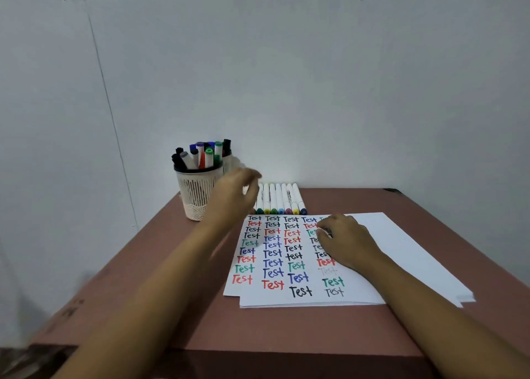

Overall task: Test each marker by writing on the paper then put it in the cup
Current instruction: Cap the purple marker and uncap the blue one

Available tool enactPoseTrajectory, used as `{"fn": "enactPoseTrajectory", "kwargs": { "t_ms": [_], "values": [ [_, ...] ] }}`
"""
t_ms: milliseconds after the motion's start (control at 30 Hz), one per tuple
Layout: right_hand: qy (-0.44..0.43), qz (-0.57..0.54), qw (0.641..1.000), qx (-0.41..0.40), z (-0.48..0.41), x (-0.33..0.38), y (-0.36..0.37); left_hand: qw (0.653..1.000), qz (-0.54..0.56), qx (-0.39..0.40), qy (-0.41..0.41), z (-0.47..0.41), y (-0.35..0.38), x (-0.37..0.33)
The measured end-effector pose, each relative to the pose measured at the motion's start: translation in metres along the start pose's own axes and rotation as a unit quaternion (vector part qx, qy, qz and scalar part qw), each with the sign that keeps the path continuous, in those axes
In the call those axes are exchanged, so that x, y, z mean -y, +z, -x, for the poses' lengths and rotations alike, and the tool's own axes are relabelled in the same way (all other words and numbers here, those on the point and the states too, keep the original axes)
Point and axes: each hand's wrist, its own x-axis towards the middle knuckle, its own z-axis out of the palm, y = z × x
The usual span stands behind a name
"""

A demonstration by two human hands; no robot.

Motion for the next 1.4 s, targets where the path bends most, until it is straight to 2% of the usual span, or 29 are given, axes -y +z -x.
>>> {"fn": "enactPoseTrajectory", "kwargs": {
  "t_ms": [100, 167, 333, 500, 733, 833, 933, 1100, 1233, 1400],
  "values": [
    [0.003, 0.01, 1.0, 0.007, -0.001, 0.003, -0.002, 0.99, 0.001, 0.13, -0.055, 0.02, 0.026, 0.002],
    [0.014, 0.018, 1.0, 0.012, -0.006, 0.005, -0.005, 0.98, 0.0, 0.19, -0.066, 0.028, 0.033, 0.007],
    [0.083, -0.014, 0.996, 0.008, -0.035, 0.011, -0.012, 0.961, -0.04, 0.271, -0.028, 0.033, 0.041, 0.018],
    [0.148, -0.077, 0.986, 0.013, -0.073, 0.02, -0.006, 0.962, -0.041, 0.27, -0.024, 0.033, 0.044, 0.023],
    [0.168, -0.023, 0.985, 0.023, -0.086, 0.032, 0.008, 0.96, -0.04, 0.276, -0.041, 0.03, 0.045, 0.022],
    [0.181, -0.037, 0.983, 0.0, -0.089, 0.031, 0.013, 0.958, -0.045, 0.279, -0.042, 0.031, 0.044, 0.021],
    [0.211, -0.088, 0.972, -0.059, -0.084, 0.027, 0.01, 0.958, -0.046, 0.277, -0.047, 0.031, 0.042, 0.019],
    [0.226, -0.182, 0.942, -0.167, -0.072, 0.013, -0.012, 0.967, -0.045, 0.245, -0.051, 0.03, 0.039, 0.015],
    [0.205, -0.302, 0.91, -0.195, -0.047, 0.006, -0.033, 0.979, -0.015, 0.2, -0.032, 0.031, 0.038, 0.01],
    [0.247, -0.503, 0.813, -0.158, -0.012, 0.008, -0.042, 0.988, -0.01, 0.145, 0.048, 0.033, 0.037, 0.004]
  ]
}}
